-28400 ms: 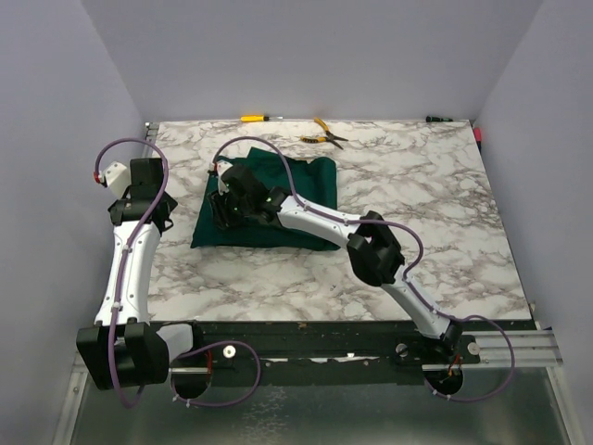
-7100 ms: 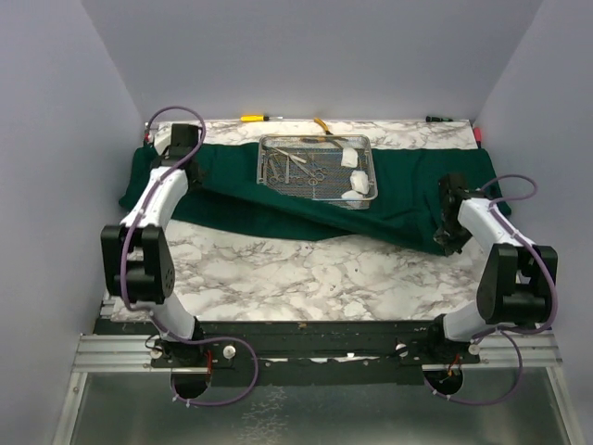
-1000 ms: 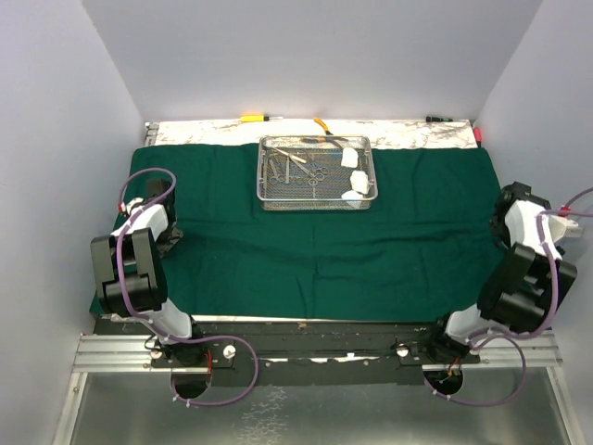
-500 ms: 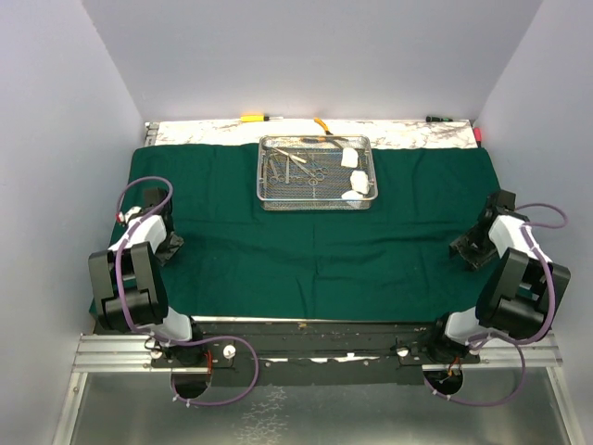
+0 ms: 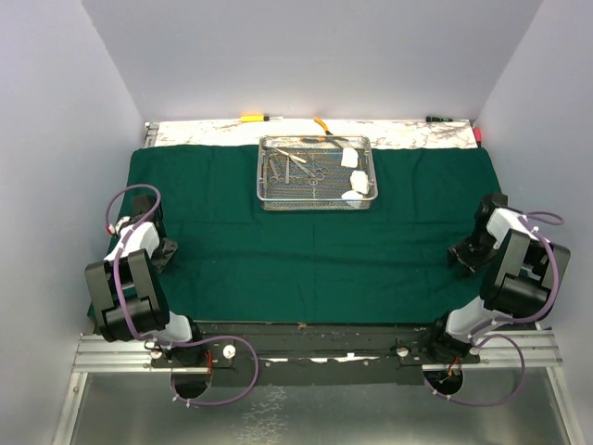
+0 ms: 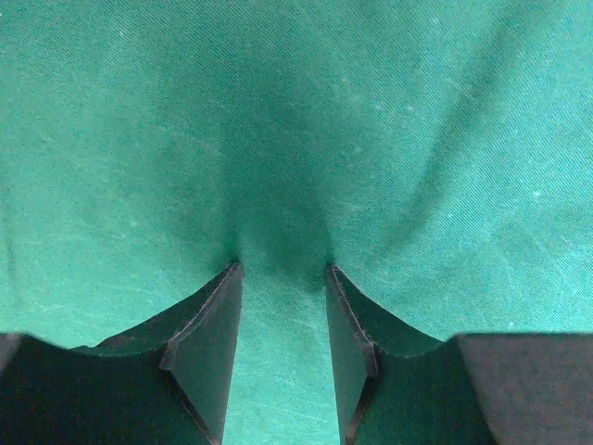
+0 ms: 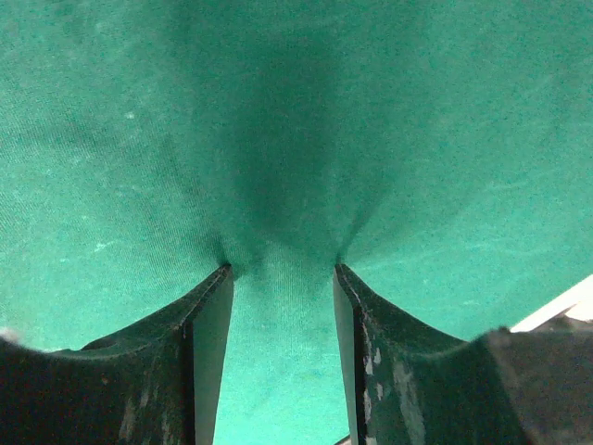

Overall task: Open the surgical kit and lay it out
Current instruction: Smooth out the surgical kit at the center of the board.

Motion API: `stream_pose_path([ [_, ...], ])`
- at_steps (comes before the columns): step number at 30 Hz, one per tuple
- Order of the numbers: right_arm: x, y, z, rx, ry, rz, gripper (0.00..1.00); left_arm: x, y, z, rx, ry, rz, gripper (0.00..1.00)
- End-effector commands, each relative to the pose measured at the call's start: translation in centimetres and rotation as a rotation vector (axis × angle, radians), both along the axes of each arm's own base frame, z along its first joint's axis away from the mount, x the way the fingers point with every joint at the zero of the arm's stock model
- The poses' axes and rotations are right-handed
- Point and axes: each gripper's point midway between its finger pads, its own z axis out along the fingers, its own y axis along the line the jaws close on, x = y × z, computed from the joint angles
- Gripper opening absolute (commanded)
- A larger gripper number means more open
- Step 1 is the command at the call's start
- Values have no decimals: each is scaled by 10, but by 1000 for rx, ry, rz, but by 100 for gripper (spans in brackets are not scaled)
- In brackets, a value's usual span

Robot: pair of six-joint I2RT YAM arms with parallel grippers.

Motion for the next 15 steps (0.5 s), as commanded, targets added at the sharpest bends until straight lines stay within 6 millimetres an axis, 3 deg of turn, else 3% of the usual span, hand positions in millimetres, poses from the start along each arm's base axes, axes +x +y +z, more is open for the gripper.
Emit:
stream_pose_path([
  [1,-43,-27,-7,-168,227,-60,49,-32,3,-1,3,83,37,43],
  [6,-37,-34,5,-218,168,-68,49,-33,5,7,14,78,34,45],
  [11,5,-13,16,-74,-70,70,50,-22,10,21,28,51,3,48],
  [15,19,-1,29,-18,-159,107,52,-10,16,38,54,13,-3,48],
])
